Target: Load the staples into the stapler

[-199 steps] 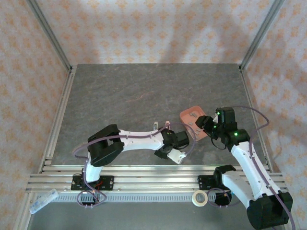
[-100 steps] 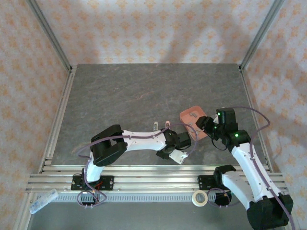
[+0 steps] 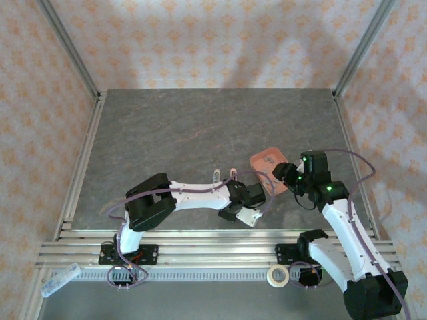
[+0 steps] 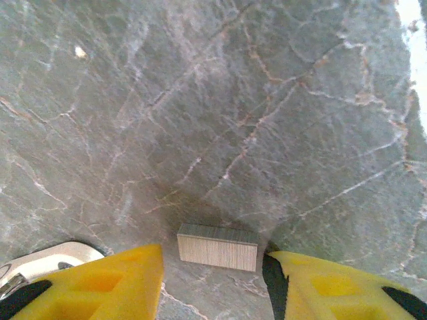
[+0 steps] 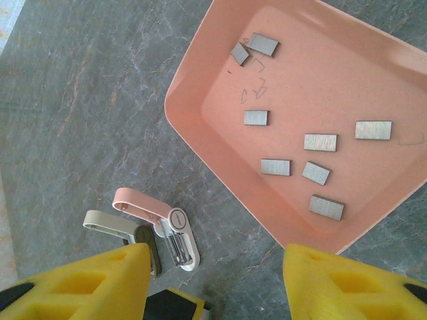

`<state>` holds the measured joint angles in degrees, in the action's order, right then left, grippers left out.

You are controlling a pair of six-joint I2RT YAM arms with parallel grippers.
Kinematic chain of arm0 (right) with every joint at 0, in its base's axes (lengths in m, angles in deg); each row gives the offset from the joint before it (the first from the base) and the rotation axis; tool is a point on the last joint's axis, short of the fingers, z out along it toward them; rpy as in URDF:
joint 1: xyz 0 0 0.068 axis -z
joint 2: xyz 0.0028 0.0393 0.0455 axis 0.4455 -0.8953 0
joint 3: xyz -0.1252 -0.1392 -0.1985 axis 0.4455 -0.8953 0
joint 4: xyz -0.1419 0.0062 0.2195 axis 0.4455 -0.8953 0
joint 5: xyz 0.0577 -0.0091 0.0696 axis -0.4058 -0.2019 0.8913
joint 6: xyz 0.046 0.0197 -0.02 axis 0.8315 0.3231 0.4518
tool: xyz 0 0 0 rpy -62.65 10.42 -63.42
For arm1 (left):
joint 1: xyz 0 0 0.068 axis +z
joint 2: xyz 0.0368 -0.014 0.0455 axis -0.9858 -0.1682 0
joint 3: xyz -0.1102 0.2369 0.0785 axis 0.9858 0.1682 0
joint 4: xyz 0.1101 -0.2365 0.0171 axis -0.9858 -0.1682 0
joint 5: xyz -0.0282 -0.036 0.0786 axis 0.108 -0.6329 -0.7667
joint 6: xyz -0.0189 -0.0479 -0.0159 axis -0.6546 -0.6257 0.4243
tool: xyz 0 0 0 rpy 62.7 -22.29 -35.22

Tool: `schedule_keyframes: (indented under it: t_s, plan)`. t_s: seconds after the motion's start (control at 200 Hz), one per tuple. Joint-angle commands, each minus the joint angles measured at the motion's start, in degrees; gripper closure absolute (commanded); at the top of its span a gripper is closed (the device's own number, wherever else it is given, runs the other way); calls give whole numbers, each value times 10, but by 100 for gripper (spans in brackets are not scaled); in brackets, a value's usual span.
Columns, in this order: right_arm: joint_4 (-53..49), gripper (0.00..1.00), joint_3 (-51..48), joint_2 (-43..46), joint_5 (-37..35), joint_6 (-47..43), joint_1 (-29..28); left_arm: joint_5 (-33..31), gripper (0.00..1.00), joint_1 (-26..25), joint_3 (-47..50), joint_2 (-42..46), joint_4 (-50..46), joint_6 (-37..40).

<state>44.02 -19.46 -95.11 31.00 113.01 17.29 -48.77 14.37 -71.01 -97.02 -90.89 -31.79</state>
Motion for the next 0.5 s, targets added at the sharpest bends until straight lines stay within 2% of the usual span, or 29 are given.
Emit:
schedule_keyframes:
  t_s: [0.0,0.12,0.3,0.495]
  plan:
    - [-12,45,0,9,-4,-3,3,34,49,-4,25,5,99,-20]
    - [-14,45,1,9,-3,5,-1,39,46,4,61,45,142,-47]
    - [-20,45,1,2,-26,26,-37,61,43,41,166,170,254,-139]
    - [-37,46,25,-46,-85,48,-115,36,31,103,330,302,437,-309]
